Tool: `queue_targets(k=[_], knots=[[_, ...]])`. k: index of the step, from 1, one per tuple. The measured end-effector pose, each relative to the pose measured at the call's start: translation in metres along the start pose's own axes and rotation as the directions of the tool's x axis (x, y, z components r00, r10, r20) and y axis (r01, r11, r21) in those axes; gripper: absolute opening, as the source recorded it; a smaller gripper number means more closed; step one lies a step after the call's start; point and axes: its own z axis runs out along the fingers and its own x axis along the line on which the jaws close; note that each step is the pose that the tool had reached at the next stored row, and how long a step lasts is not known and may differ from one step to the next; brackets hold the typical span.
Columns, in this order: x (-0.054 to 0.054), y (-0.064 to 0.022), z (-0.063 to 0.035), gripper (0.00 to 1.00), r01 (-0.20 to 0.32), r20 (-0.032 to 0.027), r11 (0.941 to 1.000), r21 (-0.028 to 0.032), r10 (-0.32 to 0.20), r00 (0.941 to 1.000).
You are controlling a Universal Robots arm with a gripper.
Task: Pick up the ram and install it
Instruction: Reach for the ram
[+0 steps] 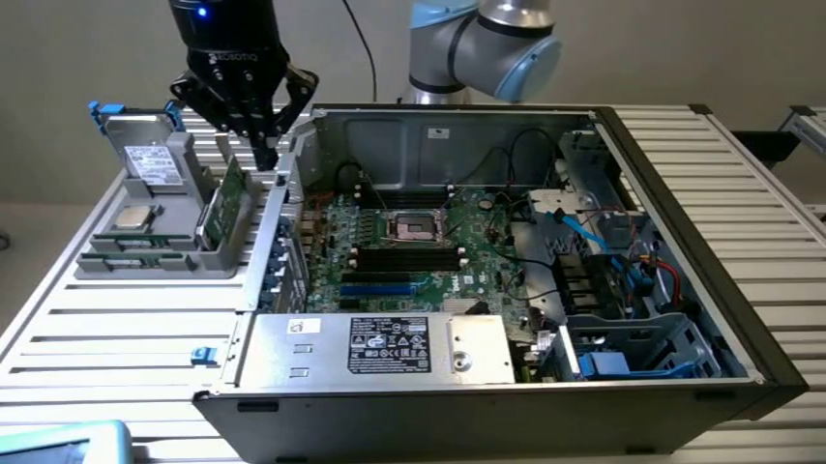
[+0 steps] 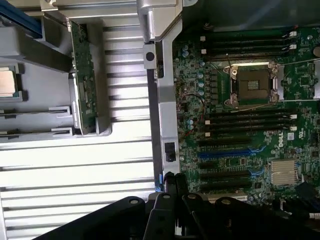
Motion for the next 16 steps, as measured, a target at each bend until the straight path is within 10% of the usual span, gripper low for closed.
queue_targets(k=[16], knots=[[0.073,-0.0058,-0.0018,0.11,0.0,0.0001,1.0,0.0,0.0,1.0]])
